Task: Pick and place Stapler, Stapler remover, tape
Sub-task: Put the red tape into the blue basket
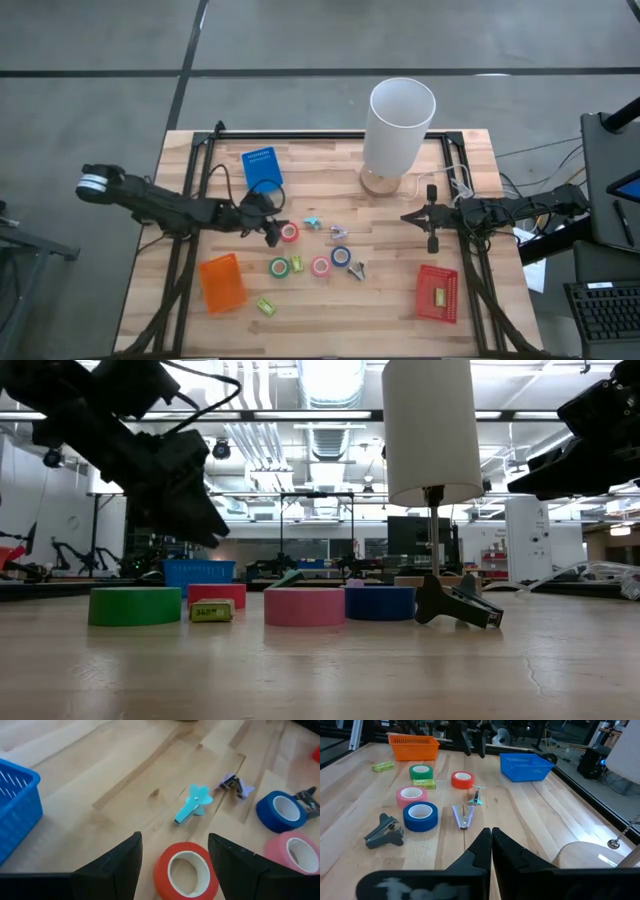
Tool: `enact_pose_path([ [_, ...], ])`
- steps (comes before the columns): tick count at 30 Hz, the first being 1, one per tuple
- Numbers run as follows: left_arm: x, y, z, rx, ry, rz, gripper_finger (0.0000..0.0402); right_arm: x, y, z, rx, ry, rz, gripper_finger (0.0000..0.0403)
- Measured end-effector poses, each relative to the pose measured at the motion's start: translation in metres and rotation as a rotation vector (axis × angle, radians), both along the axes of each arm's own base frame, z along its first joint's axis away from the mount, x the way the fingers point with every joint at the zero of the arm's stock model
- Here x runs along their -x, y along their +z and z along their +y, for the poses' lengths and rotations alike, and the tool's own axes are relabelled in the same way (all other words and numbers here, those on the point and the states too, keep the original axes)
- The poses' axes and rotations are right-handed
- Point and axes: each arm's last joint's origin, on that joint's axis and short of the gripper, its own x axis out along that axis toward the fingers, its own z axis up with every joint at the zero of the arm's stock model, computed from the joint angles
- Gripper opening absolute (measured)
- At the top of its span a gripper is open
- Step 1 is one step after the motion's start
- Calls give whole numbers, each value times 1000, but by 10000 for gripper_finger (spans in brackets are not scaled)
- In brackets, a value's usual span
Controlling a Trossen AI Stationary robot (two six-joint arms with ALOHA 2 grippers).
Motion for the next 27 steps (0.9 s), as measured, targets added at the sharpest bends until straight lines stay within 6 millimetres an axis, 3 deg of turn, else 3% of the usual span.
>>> enact_pose_path([
  [27, -12, -24, -2, 30, 59, 73, 227, 0, 0, 0, 0, 0, 0, 9],
])
